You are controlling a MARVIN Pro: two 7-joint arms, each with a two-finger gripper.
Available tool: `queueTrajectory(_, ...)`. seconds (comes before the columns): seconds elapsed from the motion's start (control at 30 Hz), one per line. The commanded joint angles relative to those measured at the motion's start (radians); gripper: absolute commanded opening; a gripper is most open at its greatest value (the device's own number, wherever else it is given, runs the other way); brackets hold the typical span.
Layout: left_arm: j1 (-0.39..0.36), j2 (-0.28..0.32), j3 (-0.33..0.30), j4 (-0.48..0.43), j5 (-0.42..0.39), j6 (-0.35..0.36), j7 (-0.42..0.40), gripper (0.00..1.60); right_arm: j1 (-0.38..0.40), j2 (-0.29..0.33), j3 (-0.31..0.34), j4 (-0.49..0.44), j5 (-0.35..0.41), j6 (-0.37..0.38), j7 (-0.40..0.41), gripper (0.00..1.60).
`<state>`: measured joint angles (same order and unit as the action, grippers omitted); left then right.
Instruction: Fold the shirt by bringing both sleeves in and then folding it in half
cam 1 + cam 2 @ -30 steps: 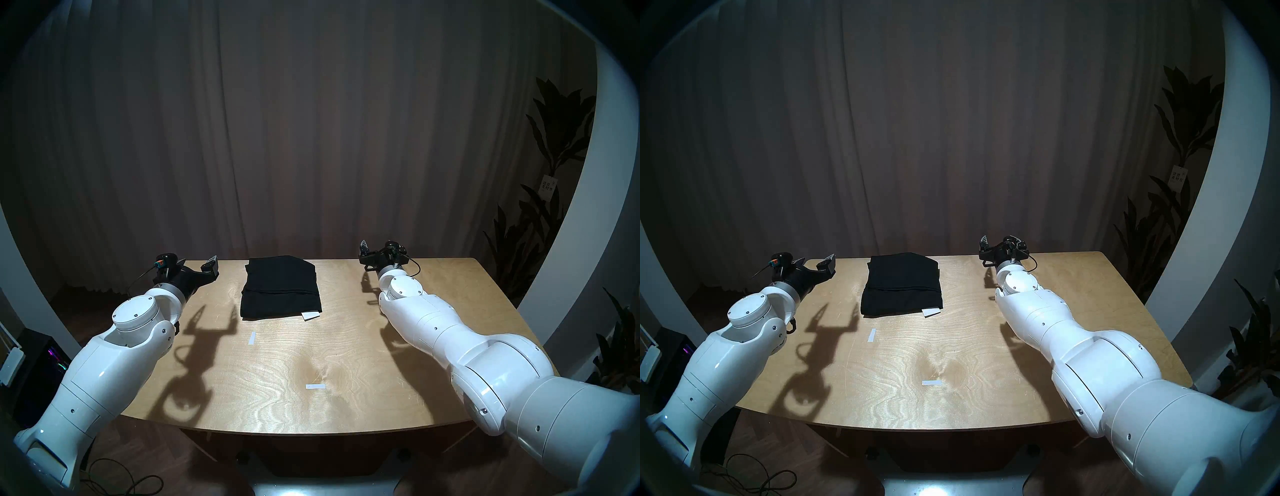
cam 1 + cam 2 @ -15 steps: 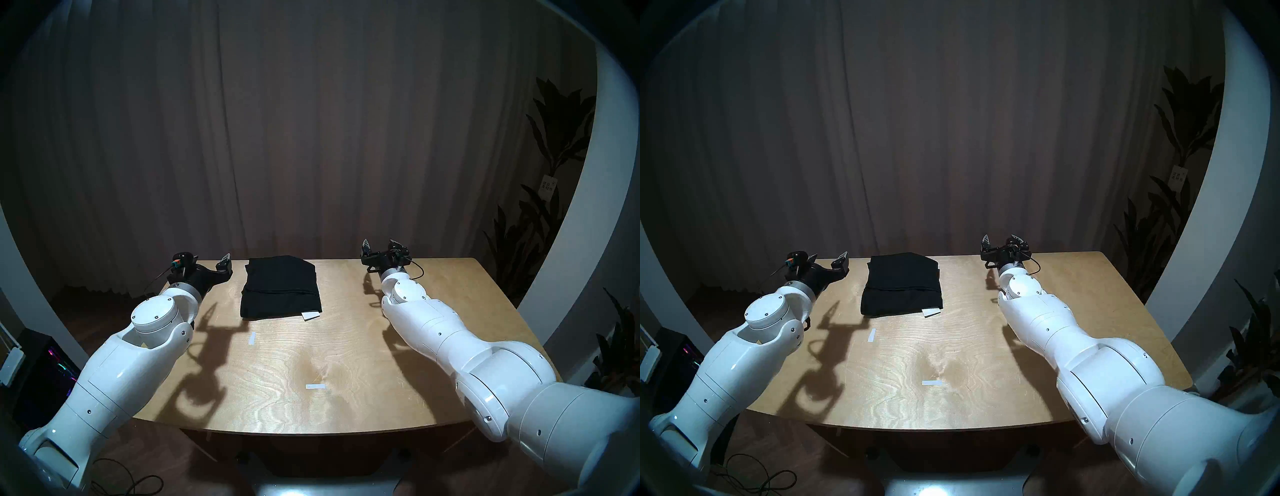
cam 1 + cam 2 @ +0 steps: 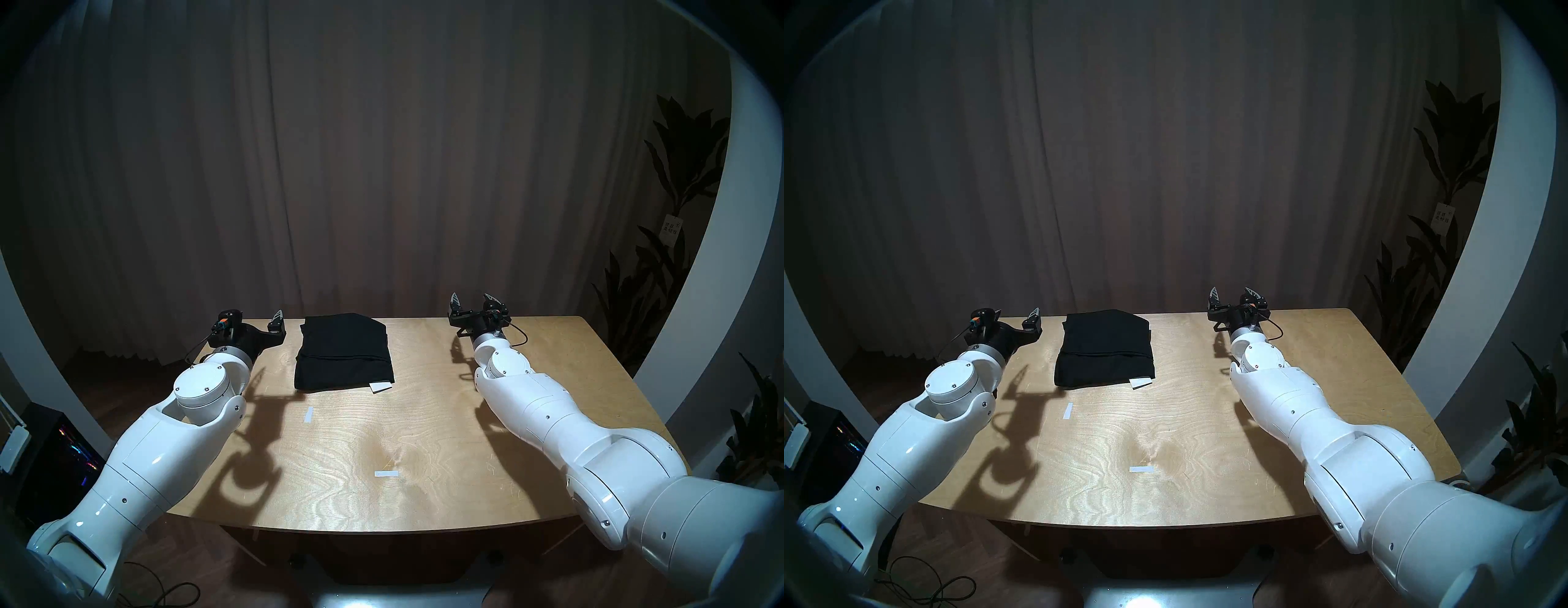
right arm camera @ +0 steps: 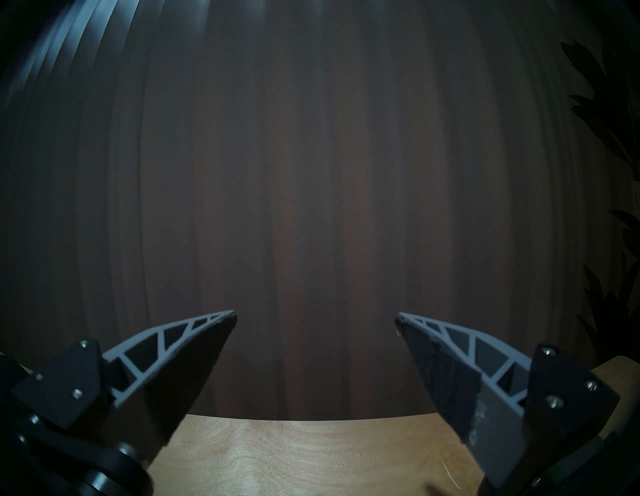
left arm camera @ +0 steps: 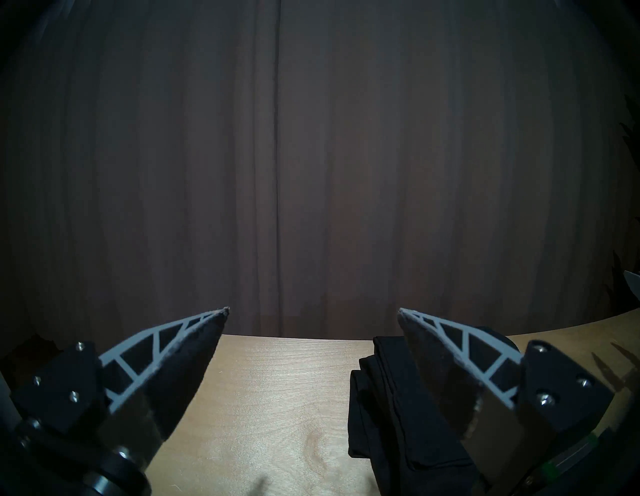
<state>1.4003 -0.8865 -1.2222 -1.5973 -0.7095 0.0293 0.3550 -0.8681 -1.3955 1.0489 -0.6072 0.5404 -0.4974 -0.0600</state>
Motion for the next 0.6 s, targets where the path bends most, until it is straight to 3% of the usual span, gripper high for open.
queueTrajectory(0.0,-0.067,-0.017,0.004,-0.002,0.034,-0.033,-0.008,1.60,-0.019,0.019,0.006,-0.070,0.000,-0.041,0.010,1.60)
queueTrajectory(0.57,-0.086,-0.027,0.013,0.051,0.074,-0.089,-0.047,1.60,-0.091,0.060,0.018,-0.216,0.014,-0.070,0.024,1.60)
